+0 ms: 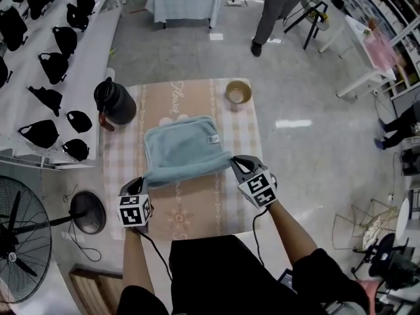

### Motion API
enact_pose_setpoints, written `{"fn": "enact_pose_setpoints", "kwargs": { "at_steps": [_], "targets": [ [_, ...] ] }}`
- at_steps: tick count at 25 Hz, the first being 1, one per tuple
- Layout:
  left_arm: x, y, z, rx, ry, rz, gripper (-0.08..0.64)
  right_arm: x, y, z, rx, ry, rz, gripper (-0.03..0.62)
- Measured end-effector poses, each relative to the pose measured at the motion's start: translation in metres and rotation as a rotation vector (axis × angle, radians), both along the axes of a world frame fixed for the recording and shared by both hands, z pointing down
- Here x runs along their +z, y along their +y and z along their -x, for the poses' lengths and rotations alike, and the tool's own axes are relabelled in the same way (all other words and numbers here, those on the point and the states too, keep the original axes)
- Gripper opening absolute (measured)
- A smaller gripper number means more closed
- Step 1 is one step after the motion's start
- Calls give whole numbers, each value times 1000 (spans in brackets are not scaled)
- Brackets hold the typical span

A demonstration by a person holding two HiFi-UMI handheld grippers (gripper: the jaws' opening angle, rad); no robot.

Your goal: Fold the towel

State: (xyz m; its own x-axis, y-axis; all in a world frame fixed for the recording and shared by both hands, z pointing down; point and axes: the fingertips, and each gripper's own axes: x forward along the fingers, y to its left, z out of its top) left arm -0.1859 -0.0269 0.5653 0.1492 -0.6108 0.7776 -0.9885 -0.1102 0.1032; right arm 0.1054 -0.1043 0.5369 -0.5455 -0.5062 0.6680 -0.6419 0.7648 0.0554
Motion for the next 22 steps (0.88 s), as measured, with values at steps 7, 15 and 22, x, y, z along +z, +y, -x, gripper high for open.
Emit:
{"fn": "enact_pose_setpoints", "kwargs": {
  "at_steps": [7, 15, 22],
  "targets": [
    [2, -45, 7, 16, 7, -10, 26, -2, -35, 25, -30, 17, -12, 20],
    [6, -90, 31, -12, 7, -9, 26, 3, -87, 35, 0, 19, -8, 18],
    [23, -129, 45, -12, 2, 10, 26, 20, -129, 38, 61, 11, 27, 18]
  ]
}}
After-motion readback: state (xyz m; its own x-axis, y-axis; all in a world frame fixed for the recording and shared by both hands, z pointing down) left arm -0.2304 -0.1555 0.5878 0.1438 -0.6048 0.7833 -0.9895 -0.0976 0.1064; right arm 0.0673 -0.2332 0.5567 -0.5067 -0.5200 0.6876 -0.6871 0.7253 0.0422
